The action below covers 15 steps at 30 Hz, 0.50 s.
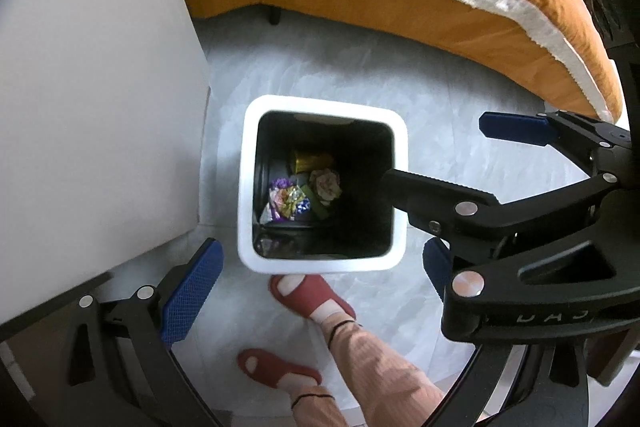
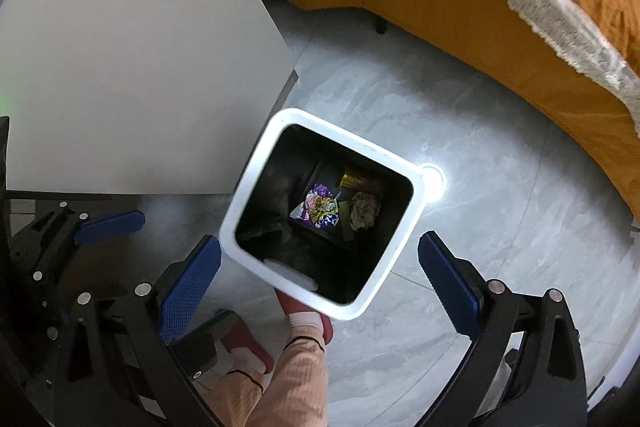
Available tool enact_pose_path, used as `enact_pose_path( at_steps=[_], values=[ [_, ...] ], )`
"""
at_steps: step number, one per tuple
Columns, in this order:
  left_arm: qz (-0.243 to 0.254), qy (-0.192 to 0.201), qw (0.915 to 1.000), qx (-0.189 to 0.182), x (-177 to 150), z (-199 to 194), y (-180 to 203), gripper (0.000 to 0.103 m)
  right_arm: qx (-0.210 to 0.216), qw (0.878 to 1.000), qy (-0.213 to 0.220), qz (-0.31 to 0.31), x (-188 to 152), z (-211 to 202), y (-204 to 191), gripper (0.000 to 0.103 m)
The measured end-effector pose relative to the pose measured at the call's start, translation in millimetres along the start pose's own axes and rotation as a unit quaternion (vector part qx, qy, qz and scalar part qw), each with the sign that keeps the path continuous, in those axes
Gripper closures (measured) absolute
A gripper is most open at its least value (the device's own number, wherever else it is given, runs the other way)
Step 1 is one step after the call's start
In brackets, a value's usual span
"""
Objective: Collect trash
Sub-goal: 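Carry the can and lighter over the bin and release both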
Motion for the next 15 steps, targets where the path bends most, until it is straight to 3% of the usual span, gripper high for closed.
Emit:
enact_pose_path(
  at_steps=[9,15],
  values=[
    [0.006,0.093,0.9956,-0.004,13,-134,31,0.005,0.012,0.997,0.07,0.015,2,-129,-16,0.005],
    [-0.008,0.176,0.9843,-0.001,22,-234,42,0.005,0.023,0.989,0.146,-0.027,30,-229,-48,0.005]
  ],
)
Point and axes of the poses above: each gripper's, at about its wrist camera, not at the fingertips, and z roughly the way its jaws point, y to its right, x to its top, the point moved 9 cm from there along z, roughly the way its jaws point
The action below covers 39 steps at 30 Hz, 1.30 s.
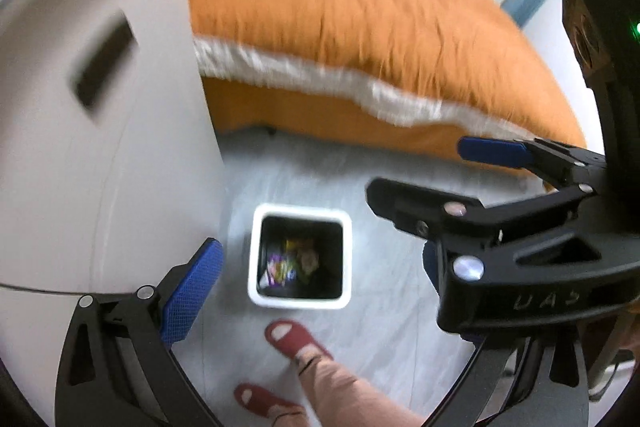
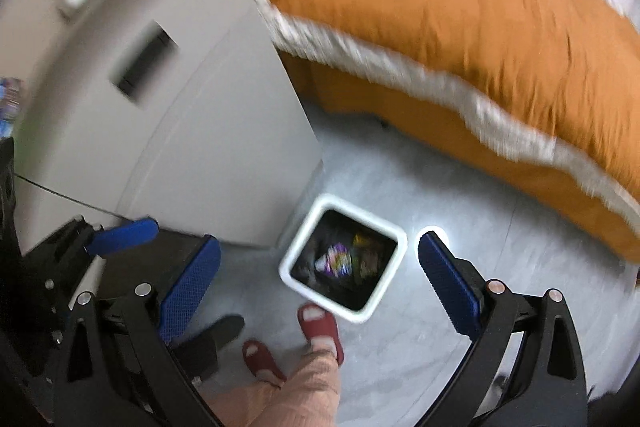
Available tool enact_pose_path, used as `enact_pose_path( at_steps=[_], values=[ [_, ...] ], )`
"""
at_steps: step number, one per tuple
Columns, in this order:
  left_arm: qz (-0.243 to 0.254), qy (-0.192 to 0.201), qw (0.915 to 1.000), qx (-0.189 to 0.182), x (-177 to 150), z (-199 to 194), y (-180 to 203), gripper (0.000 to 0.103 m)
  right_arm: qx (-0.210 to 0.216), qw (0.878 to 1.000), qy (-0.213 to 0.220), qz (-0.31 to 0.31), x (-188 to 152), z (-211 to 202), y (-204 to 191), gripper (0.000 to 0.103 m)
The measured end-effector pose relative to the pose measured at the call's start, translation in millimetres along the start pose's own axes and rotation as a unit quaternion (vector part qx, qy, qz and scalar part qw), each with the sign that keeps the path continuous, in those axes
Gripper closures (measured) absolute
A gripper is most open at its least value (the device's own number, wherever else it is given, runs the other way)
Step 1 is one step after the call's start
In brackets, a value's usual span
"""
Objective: Collect trash
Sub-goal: 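Carry the can and lighter over the bin and release both, then grasp the orange-labelled plastic bottle with the left tool while the right grasps the red box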
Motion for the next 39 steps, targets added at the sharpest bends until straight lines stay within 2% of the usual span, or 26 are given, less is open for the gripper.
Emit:
enact_pose_path(
  at_steps=[4,7,11,16,20,28,32,34,35,39],
  values=[
    [-0.003,0.052,0.9985,0.016,22,-55,-5,0.005,0.02,0.997,0.059,-0.04,41,-54,-37,0.005],
    [-0.007,0.095,0.9941,0.052,29,-97,-22,0.005,0.042,0.992,0.095,-0.074,62,-84,-74,0.005],
    [-0.03,0.138,0.9837,0.111,28,-154,-63,0.005,0.075,0.982,0.125,-0.123,77,-108,-126,0.005],
    [-0.07,0.162,0.9714,0.158,20,-198,-111,0.005,0.109,0.965,0.146,-0.188,86,-119,-201,0.005],
    [-0.093,0.19,0.9561,0.203,13,-240,-150,0.005,0.131,0.949,0.161,-0.237,94,-124,-254,0.005],
    [-0.149,0.212,0.9275,0.269,-11,-295,-221,0.005,0.175,0.917,0.171,-0.315,99,-130,-349,0.005],
    [-0.154,0.214,0.913,0.311,-26,-320,-260,0.005,0.19,0.911,0.162,-0.329,100,-121,-383,0.005],
    [-0.162,0.209,0.9088,0.323,-35,-326,-279,0.005,0.192,0.907,0.16,-0.34,101,-114,-396,0.005],
    [-0.17,0.207,0.9043,0.333,-43,-330,-292,0.005,0.191,0.905,0.157,-0.345,102,-110,-403,0.005],
    [-0.2,0.197,0.8953,0.346,-66,-336,-336,0.005,0.173,0.903,0.152,-0.363,106,-90,-420,0.005]
  ],
)
Point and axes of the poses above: each gripper's, at about its wrist camera, not at the fingertips, and z roughly the way its jaws point, y to its right, x to its top, the point moved 9 cm from there along z, roughly the way its jaws point
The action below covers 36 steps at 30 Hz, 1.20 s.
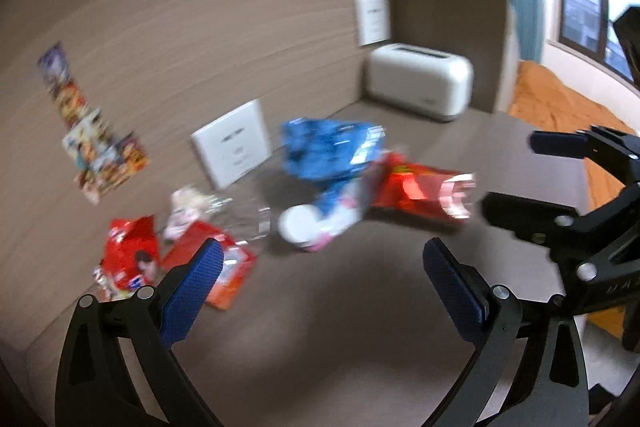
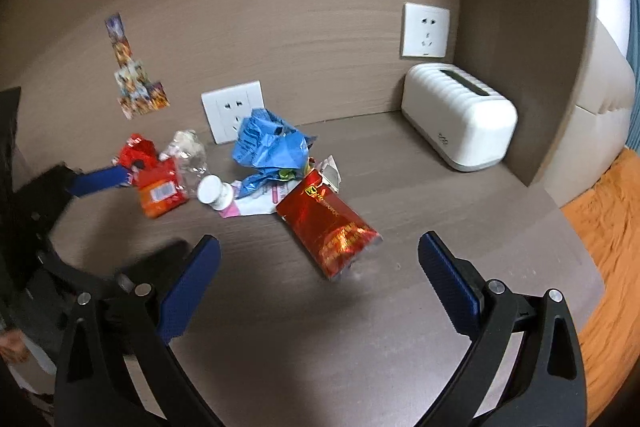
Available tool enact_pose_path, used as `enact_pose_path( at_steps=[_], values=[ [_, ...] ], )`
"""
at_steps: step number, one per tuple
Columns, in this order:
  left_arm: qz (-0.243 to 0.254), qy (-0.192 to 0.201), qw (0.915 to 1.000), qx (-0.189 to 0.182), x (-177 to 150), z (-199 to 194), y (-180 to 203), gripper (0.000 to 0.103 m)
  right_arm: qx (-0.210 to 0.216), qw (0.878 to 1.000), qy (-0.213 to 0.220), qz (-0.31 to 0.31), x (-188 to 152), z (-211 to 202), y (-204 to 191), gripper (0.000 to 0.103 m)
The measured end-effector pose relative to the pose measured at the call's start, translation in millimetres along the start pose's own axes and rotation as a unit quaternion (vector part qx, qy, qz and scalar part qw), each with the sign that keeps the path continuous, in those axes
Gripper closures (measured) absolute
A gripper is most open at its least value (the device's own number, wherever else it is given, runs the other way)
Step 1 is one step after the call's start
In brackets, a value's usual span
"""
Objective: Collect trash
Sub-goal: 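Grasp the orange-labelled plastic bottle with the left tool while the right grasps the red box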
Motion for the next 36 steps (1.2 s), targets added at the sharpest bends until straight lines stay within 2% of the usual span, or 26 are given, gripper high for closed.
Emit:
enact_pose_path(
  at_steps=[3,6,10,15,17,20,21,23,25,32,33,36],
  values=[
    [-0.002,-0.009,0.9999,0.015,-2,17,-29,0.005,-0.009,1.0,-0.013,-0.009,3,22,-1,0.005],
    [-0.002,-0.019,0.9997,0.012,-2,34,-53,0.005,-0.039,0.998,-0.027,-0.035,5,48,0,0.005],
    [0.015,-0.038,0.9989,0.023,-3,64,-77,0.005,-0.047,0.996,-0.054,-0.054,1,76,-1,0.005],
    [0.016,-0.061,0.998,0.003,-9,90,-86,0.005,-0.059,0.993,-0.072,-0.078,-4,97,-5,0.005],
    [0.023,-0.064,0.9977,-0.007,-10,96,-84,0.005,-0.058,0.992,-0.074,-0.08,-6,100,-5,0.009],
    [0.037,-0.075,0.9964,-0.013,-12,108,-79,0.005,-0.055,0.992,-0.082,-0.078,-11,103,-5,0.025],
    [0.041,-0.076,0.9961,-0.016,-12,110,-76,0.005,-0.052,0.992,-0.086,-0.076,-13,104,-5,0.038],
    [0.044,-0.083,0.9953,-0.024,-15,115,-72,0.008,-0.042,0.993,-0.092,-0.067,-17,104,-4,0.04],
    [0.038,-0.085,0.9947,-0.042,-16,117,-67,0.029,-0.034,0.993,-0.094,-0.063,-18,100,-6,0.043],
    [0.017,-0.083,0.9951,-0.051,-14,111,-60,0.031,-0.028,0.996,-0.079,-0.028,-18,72,-4,0.046],
    [0.014,-0.082,0.9952,-0.051,-15,107,-60,0.031,-0.028,0.996,-0.076,-0.022,-19,67,-3,0.049],
    [0.008,-0.073,0.9962,-0.048,-20,88,-64,0.034,-0.031,0.997,-0.065,-0.009,-19,52,0,0.049]
  ],
)
Point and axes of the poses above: each gripper's, at about its wrist camera, not at the fingertips, and z roughly the way its jaws point, y to its right, x to its top, the point moved 9 cm from there along z, roughly the way its jaws point
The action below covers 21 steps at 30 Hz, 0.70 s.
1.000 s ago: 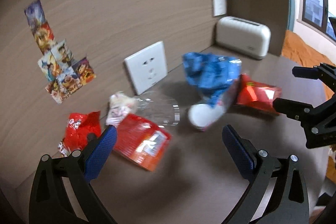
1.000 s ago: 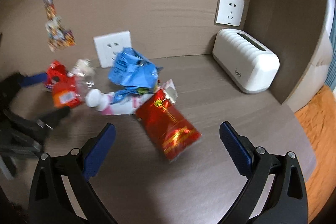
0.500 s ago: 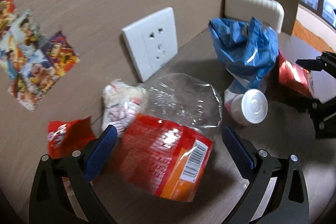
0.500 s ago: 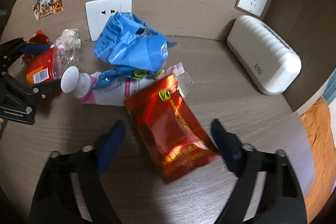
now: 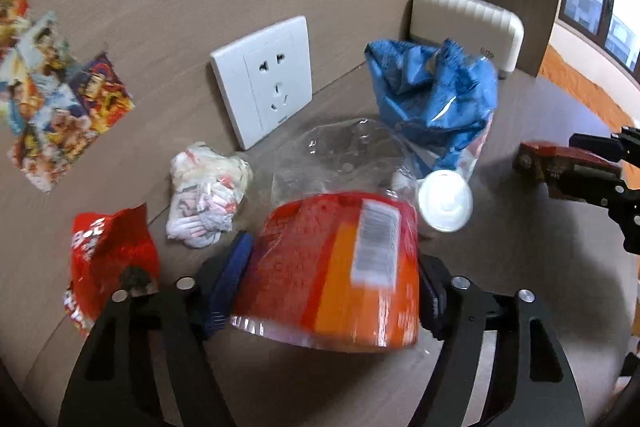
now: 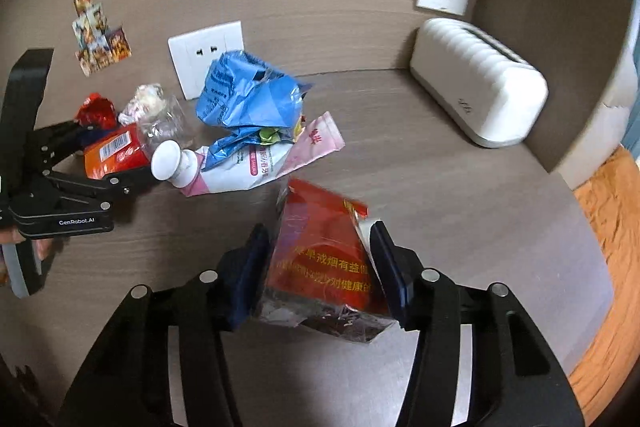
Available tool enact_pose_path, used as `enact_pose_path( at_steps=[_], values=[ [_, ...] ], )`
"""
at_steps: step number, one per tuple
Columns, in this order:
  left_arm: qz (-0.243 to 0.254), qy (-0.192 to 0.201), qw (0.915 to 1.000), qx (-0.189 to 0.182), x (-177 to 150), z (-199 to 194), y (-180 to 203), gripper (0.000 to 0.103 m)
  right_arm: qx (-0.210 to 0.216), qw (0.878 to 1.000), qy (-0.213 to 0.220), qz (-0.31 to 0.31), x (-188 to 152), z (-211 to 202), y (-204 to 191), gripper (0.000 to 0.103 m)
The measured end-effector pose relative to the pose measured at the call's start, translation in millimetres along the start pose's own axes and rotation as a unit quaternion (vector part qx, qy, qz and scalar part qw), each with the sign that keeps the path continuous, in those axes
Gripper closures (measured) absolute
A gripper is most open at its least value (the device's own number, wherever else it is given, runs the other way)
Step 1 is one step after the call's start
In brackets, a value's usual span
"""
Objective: Collect trash
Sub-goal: 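Grasp the orange-labelled plastic bottle with the left tool while the right grasps the red box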
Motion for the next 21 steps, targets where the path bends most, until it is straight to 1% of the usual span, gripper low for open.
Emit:
enact_pose_path(
  at_steps=[4,5,6,7,8,9,11,12,15,17,18,19,21],
  values=[
    [-0.009,0.004,0.9999,-0.005,-6,-15,1,0.036,0.006,1.0,0.013,0.019,-9,-19,5,0.053],
    [-0.012,0.006,0.9999,-0.004,-9,-21,3,0.037,0.005,1.0,0.016,0.022,-11,-22,7,0.057],
    [-0.014,0.008,0.9999,-0.005,-11,-27,3,0.037,0.006,0.999,0.019,0.029,-15,-28,8,0.068],
    [-0.016,0.011,0.9998,-0.006,-11,-32,5,0.038,0.007,0.999,0.021,0.035,-18,-32,9,0.084],
    [-0.02,0.016,0.9997,-0.006,-13,-40,7,0.039,0.007,0.999,0.025,0.041,-19,-37,11,0.097],
    [-0.019,0.017,0.9997,-0.005,-17,-45,8,0.04,0.01,0.998,0.029,0.051,-23,-44,12,0.102],
    [-0.01,0.016,0.9998,0.001,-25,-53,12,0.04,0.016,0.998,0.029,0.062,-30,-52,13,0.102],
    [-0.007,0.016,0.9999,0.0,-23,-52,16,0.042,0.018,0.997,0.029,0.065,-31,-52,13,0.102],
    [-0.009,0.017,0.9998,-0.004,-23,-50,22,0.042,0.027,0.997,0.019,0.076,-43,-49,13,0.102],
    [-0.021,0.015,0.9996,-0.011,-23,-47,23,0.043,0.042,0.995,0.001,0.089,-51,-43,12,0.101],
    [-0.025,0.013,0.9995,-0.011,-22,-45,23,0.043,0.038,0.995,0.001,0.093,-53,-42,12,0.089],
    [-0.028,0.011,0.9995,-0.011,-23,-44,23,0.044,0.033,0.995,0.004,0.094,-53,-42,12,0.067],
    [-0.031,0.009,0.9995,-0.006,-23,-42,22,0.044,0.05,0.993,0.007,0.105,-52,-41,9,0.045]
  ],
)
Point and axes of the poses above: each gripper's, at about its wrist camera, not at the fingertips, and z roughly the way its jaws point, y to its right, x to its top, the point moved 9 cm from there along z, roughly the way its jaws point
